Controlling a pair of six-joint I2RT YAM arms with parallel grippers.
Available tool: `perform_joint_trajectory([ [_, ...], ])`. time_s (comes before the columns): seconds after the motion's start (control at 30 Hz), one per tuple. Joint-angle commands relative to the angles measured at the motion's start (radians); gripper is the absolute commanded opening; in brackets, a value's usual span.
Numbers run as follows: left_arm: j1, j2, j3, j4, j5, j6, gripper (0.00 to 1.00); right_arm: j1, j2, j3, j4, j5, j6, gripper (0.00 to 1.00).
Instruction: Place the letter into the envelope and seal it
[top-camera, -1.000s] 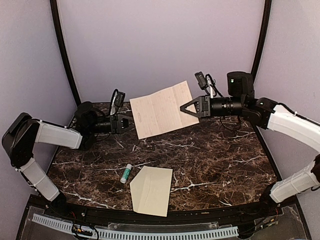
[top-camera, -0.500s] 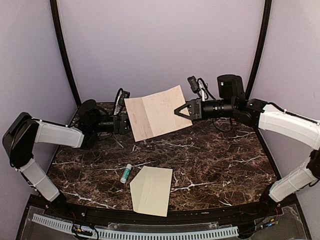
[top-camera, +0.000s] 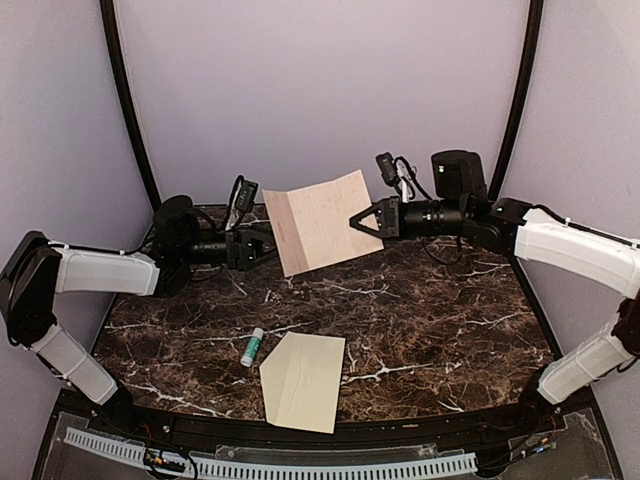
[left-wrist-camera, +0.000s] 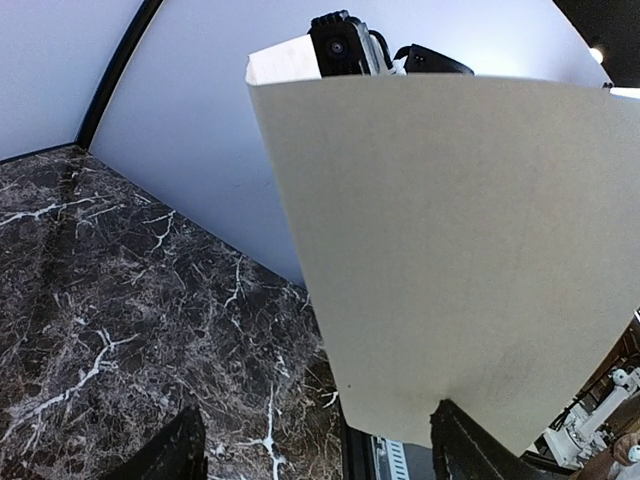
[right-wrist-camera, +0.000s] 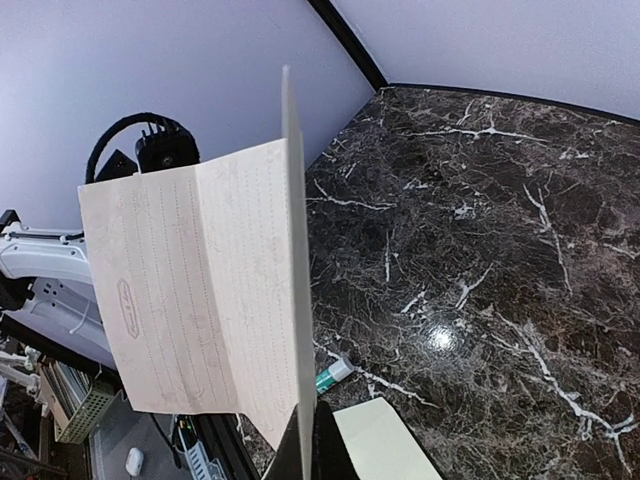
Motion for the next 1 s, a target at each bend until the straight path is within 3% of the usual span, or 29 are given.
perform_joint_trajectory([
  [0.0, -0.016, 0.004, 0.037, -0.013, -0.004, 0.017, 0.77, 0.027, 0.025, 0.029, 0.053, -0.004, -0.004, 0.0],
  [0.33, -0.042, 0.046, 0.089, -0.017, -0.032, 0.008, 0.76, 0.048, 0.053, 0.025, 0.079, -0.005, -0.001, 0.0],
  [0.73, -0.053, 0.103, 0.116, 0.042, -0.055, -0.055, 0.37, 0.055, 0.047, -0.001, 0.111, -0.024, 0.003, 0.0],
  [0.97, -0.061, 0.125, 0.133, 0.071, -0.04, -0.089, 0.26, 0.055, 0.058, -0.012, 0.11, -0.029, -0.007, 0.0],
])
